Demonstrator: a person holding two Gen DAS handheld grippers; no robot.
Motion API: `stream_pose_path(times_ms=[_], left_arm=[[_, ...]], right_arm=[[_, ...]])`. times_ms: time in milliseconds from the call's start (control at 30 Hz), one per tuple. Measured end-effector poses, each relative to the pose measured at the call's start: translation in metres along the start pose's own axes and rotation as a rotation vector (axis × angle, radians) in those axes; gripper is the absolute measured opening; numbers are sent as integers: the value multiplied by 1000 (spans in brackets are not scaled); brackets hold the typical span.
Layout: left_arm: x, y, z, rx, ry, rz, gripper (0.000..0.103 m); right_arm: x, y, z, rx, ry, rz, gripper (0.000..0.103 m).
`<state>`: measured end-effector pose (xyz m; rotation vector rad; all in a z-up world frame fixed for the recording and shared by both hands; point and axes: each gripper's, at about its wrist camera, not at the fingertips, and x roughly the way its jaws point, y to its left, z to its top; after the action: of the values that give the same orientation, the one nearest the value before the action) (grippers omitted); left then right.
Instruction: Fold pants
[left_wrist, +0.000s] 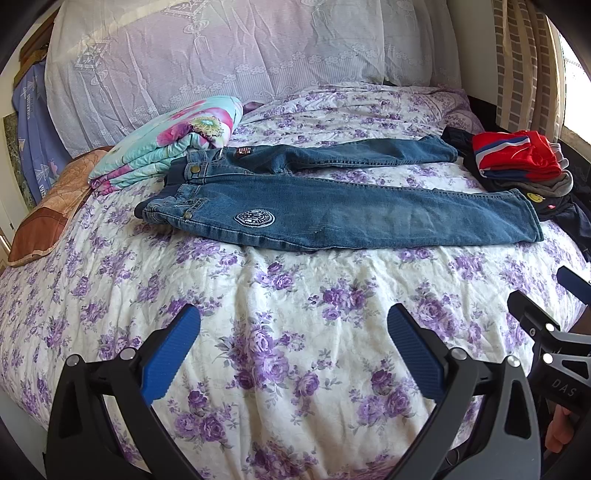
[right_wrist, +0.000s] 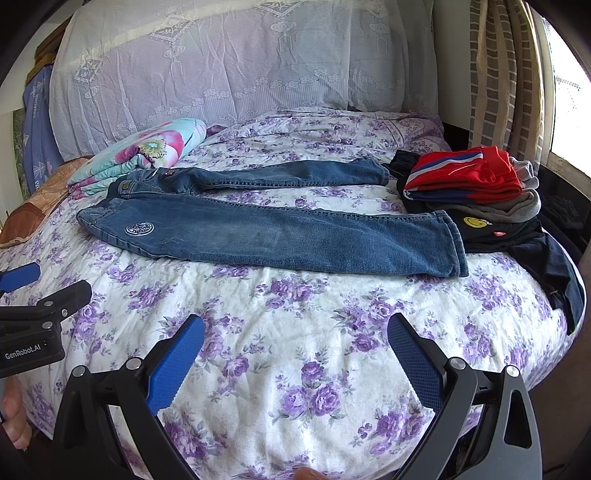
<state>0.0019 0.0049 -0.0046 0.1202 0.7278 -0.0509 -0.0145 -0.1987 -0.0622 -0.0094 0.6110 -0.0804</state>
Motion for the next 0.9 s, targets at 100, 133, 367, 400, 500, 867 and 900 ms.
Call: stream_pose_path(times_ms=[100, 133, 367, 400, 500, 867, 900], left_arm=[[0, 0, 0, 1, -1, 1, 99], [0, 0, 0, 1, 0, 1, 99], [0, 0, 0, 0, 0, 2, 99], [0, 0, 0, 0, -1, 1, 99], [0, 0, 0, 0, 0, 2, 99], [0, 0, 0, 2, 0, 1, 99], [0, 0, 0, 2, 2, 0, 99]], right_arm=[[1, 1, -1, 1, 1, -1, 100], [0, 0, 0, 0, 1, 0, 100], [1, 1, -1, 0, 2, 0, 100], [0, 0, 0, 0, 2, -1, 100], [0, 0, 0, -1, 2, -1, 100], [1, 0, 0, -1, 5, -1, 100], [1, 0, 0, -1, 6, 0, 100]])
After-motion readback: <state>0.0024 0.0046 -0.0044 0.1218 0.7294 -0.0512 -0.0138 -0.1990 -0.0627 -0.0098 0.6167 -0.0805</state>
